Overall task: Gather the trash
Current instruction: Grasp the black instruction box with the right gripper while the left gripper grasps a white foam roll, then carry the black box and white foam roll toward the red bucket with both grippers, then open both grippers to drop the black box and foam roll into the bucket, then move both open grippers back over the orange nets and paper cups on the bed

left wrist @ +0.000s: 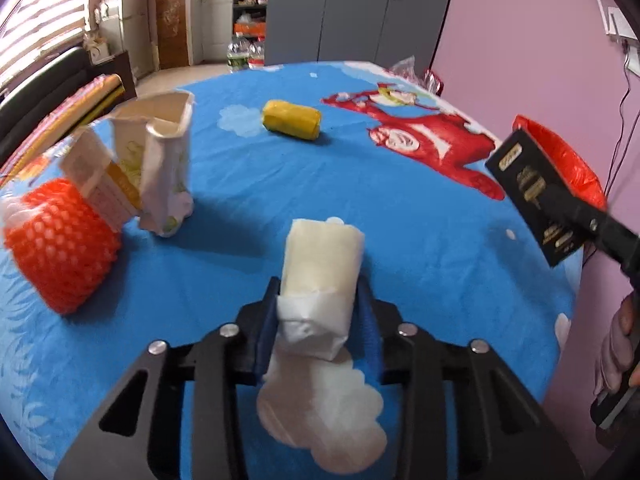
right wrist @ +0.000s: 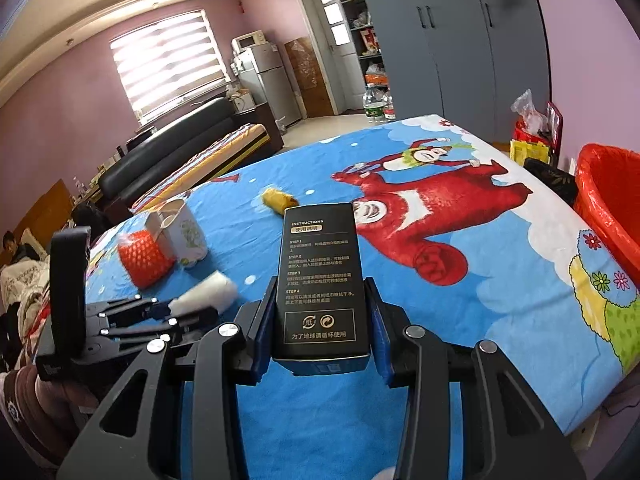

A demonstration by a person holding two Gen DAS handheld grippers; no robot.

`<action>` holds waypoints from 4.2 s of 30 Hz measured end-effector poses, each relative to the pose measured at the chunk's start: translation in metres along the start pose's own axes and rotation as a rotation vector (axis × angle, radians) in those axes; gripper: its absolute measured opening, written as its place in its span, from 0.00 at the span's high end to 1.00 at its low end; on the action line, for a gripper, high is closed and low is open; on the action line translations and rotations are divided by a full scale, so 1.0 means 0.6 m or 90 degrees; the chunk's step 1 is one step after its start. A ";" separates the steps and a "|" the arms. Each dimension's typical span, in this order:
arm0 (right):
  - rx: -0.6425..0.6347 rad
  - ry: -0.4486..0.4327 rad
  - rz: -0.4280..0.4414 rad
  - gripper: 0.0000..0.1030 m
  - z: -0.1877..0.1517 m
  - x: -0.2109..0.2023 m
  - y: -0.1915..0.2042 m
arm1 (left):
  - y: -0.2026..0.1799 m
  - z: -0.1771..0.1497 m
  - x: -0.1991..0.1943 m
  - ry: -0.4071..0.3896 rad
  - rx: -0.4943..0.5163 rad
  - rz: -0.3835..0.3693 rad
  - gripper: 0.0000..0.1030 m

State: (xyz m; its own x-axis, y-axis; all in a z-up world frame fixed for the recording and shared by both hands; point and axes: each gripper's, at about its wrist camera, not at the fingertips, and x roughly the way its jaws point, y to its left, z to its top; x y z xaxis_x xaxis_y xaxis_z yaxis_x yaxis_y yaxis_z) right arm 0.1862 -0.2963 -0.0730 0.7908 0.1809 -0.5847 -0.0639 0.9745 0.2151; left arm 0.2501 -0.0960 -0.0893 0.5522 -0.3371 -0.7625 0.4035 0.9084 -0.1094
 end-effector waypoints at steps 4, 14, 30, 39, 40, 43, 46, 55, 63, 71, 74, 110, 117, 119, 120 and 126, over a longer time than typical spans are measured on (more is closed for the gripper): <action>-0.029 -0.005 0.007 0.62 -0.012 -0.019 0.026 | -0.003 -0.009 -0.039 -0.039 -0.001 0.007 0.68; -0.075 -0.028 0.004 0.62 -0.038 -0.063 0.080 | -0.019 -0.035 -0.134 -0.123 0.015 0.020 0.68; -0.079 -0.115 -0.031 0.62 -0.027 -0.129 0.078 | -0.103 -0.044 -0.226 -0.247 0.072 0.005 0.68; -0.067 -0.152 -0.052 0.62 -0.022 -0.152 0.048 | -0.141 -0.025 -0.225 -0.275 0.105 -0.001 0.68; -0.064 -0.155 -0.055 0.62 -0.021 -0.156 0.042 | -0.142 -0.021 -0.221 -0.276 0.109 -0.003 0.68; -0.055 -0.163 -0.065 0.62 -0.021 -0.165 0.027 | -0.158 -0.005 -0.212 -0.277 0.116 -0.014 0.68; -0.047 -0.173 -0.082 0.62 -0.019 -0.177 0.005 | -0.181 0.011 -0.200 -0.279 0.127 -0.030 0.68; -0.009 -0.207 -0.151 0.62 -0.007 -0.218 -0.081 | -0.280 0.065 -0.147 -0.276 0.172 -0.095 0.68; 0.041 -0.225 -0.243 0.62 0.005 -0.249 -0.211 | -0.389 0.123 -0.084 -0.261 0.213 -0.171 0.68; 0.085 -0.212 -0.315 0.62 0.022 -0.248 -0.345 | -0.499 0.207 0.012 -0.209 0.207 -0.257 0.68; 0.097 -0.209 -0.335 0.62 0.034 -0.236 -0.390 | -0.539 0.236 0.049 -0.190 0.216 -0.281 0.68; 0.128 -0.188 -0.313 0.35 0.018 -0.216 -0.388 | -0.390 0.198 0.038 -0.192 0.185 -0.117 0.04; 0.067 -0.147 -0.240 0.33 0.016 -0.189 -0.252 | -0.192 0.079 -0.064 -0.179 0.128 0.024 0.04; 0.057 -0.129 -0.226 0.33 0.016 -0.172 -0.215 | -0.139 0.052 -0.085 -0.169 0.099 0.053 0.04; 0.051 -0.120 -0.213 0.33 0.016 -0.161 -0.191 | -0.118 0.041 -0.095 -0.168 0.087 0.062 0.04; 0.004 -0.083 -0.152 0.29 0.019 -0.099 -0.070 | 0.026 -0.025 -0.169 -0.174 0.021 0.160 0.04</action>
State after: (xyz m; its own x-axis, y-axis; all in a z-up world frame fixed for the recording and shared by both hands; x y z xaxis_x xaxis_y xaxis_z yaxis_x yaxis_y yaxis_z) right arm 0.1489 -0.3493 -0.0382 0.8550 -0.0723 -0.5135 0.1370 0.9865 0.0893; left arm 0.1896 -0.0437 -0.0232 0.8099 -0.1627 -0.5636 0.2513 0.9644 0.0828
